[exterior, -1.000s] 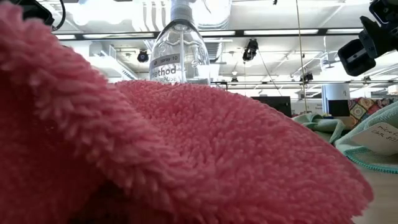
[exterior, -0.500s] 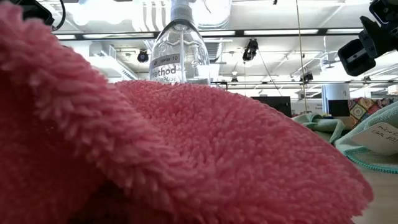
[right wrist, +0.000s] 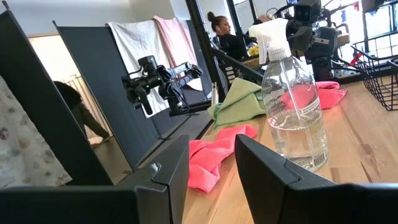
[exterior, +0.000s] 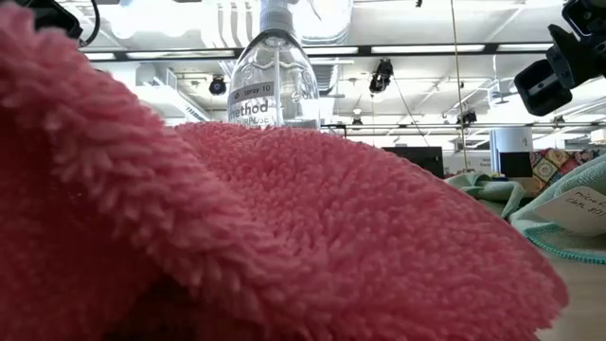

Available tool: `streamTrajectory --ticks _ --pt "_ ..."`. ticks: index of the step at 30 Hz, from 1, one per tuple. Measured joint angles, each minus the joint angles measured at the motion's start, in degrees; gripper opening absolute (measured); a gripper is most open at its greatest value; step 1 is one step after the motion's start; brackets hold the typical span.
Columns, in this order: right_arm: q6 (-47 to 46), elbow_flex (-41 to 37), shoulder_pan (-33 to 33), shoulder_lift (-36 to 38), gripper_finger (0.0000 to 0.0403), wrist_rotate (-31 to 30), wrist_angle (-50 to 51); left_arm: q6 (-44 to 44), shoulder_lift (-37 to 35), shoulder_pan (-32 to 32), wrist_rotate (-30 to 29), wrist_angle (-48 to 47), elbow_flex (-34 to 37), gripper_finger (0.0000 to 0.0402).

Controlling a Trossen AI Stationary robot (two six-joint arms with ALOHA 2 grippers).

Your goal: Sort microfiber towel by color & place in baskets

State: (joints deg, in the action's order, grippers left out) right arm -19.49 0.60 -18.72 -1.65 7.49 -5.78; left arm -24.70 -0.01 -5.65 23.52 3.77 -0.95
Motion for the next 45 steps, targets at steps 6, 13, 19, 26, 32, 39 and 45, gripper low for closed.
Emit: streamTrajectory --ticks 6,13,19,26,32,39,45 --pt "0.0 0.0 0.02 0.0 0.0123 0.0 0.02 0.01 0.0 0.02 -0.01 0.0 0.0 0.008" --pt "0.0 0.0 0.01 0.0 0.0123 0.0 0.01 0.01 0.0 0.0 -0.01 -0.01 0.0 0.008" --pt "0.0 0.0 0.02 0.0 0.0123 0.0 0.0 0.01 0.0 0.01 0.0 -0.02 0.0 0.008" --pt "0.07 0.0 0.0 0.0 0.0123 -1.59 0.0 -0.01 0.0 0.0 0.01 -0.02 0.0 0.008" --pt "0.0 0.0 0.01 0.01 0.0123 -1.62 0.0 -0.01 0.0 0.0 -0.01 0.0 0.0 0.008" --pt "0.0 0.0 0.02 0.02 0.0123 -1.6 0.0 0.01 0.0 0.01 -0.01 -0.01 0.0 0.008" --pt "0.0 0.0 0.0 0.01 0.0123 -1.6 0.0 0.0 0.0 0.02 -0.01 -0.01 0.0 0.008"
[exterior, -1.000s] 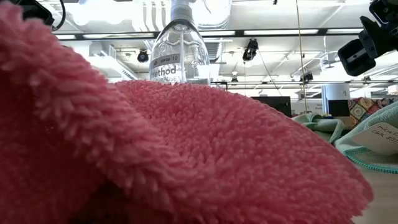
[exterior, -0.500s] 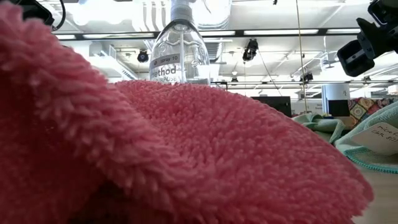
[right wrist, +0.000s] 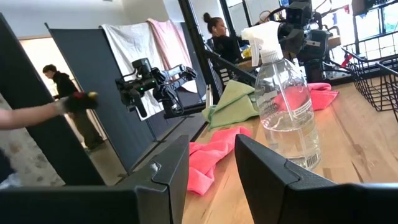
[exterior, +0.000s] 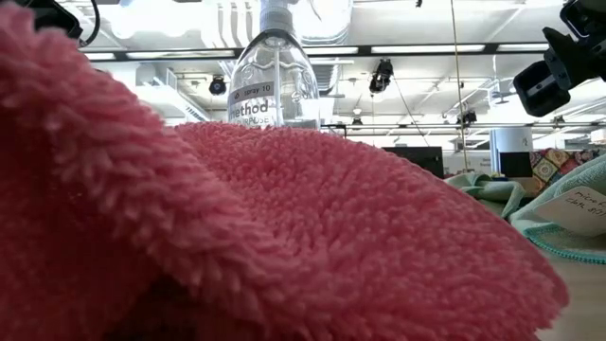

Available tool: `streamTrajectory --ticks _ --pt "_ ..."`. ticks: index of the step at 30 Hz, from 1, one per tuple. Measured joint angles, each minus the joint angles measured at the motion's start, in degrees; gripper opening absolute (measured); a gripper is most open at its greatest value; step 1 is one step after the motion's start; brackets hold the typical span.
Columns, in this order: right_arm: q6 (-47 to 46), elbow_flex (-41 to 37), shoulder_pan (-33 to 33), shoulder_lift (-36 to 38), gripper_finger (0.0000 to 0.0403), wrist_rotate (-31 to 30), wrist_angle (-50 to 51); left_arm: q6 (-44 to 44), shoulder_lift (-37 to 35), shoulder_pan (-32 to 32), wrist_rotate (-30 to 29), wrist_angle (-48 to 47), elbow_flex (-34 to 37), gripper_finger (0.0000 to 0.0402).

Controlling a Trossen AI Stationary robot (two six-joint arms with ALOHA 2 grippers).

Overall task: Sort microfiber towel by color & place in baskets
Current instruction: Put the top pink microfiber towel into the left black wire basket

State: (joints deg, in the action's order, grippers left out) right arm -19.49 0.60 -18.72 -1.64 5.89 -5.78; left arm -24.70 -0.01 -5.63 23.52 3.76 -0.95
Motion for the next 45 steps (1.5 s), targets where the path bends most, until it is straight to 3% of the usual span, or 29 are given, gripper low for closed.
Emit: streamTrajectory --ticks 32,38,45 --pt "0.0 0.0 0.01 0.01 0.0123 0.04 -0.02 0.01 0.0 0.0 -0.61 0.09 0.0 0.008" --pt "0.0 0.0 0.0 0.0 0.0123 0.04 0.0 0.03 0.3 0.02 -6.16 -0.23 0.0 0.008" --pt "0.0 0.0 0.0 0.01 0.0123 0.04 0.01 0.29 0.52 0.01 -6.57 -1.27 -0.04 0.008"
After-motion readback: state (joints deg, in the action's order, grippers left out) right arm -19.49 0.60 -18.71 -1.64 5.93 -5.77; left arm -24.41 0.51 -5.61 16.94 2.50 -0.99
